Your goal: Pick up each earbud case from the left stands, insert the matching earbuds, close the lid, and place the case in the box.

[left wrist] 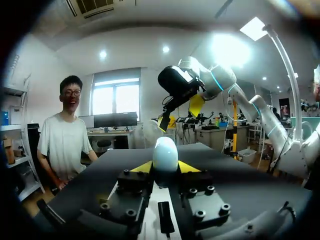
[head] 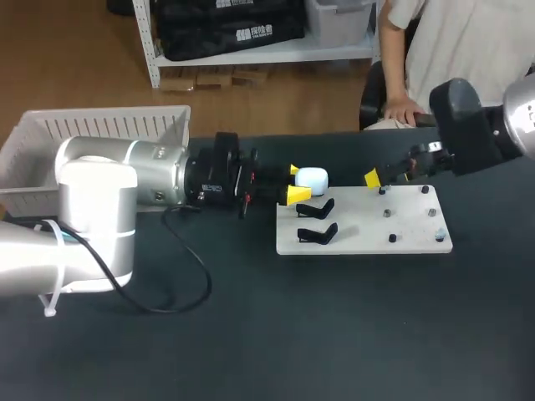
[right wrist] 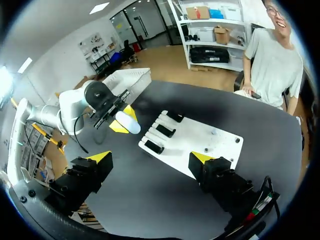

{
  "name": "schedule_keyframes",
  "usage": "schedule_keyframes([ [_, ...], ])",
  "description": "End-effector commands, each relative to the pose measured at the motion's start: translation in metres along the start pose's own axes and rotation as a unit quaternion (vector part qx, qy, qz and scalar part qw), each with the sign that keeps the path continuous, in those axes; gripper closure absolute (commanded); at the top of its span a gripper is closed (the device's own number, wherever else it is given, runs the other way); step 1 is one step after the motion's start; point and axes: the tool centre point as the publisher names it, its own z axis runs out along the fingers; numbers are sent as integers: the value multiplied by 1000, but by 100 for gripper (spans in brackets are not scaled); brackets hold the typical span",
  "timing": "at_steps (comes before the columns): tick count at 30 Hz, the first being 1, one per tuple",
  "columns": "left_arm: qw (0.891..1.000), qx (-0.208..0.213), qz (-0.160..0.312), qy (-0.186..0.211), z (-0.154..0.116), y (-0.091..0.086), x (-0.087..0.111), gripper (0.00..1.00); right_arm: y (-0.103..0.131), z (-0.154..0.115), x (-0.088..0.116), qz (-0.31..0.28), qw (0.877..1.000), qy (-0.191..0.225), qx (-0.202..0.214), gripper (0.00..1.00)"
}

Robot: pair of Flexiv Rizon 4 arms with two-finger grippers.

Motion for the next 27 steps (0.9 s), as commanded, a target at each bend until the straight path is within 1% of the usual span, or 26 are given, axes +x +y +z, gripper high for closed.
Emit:
schedule_keyframes([
  [1, 1000, -4, 4, -8, 2, 1, 3, 100, 7, 16, -3, 4, 1000, 6, 18, 0],
  [3, 1000, -6, 7, -9, 2, 1, 5, 100, 9, 20, -4, -3, 999, 19, 35, 0],
  [8, 1000, -9, 10, -14, 3, 0, 7, 100, 13, 27, -7, 1, 999, 29, 39, 0],
  [15, 1000, -7, 14, -12, 6, 1, 9, 100, 17, 44, -7, 7, 997, 54, 47, 0],
  [18, 1000, -7, 14, -12, 8, 1, 10, 100, 19, 50, -5, 7, 997, 65, 45, 0],
  [27, 1000, -8, 14, -12, 10, 2, 11, 100, 17, 62, -2, 9, 996, 78, 37, 0],
])
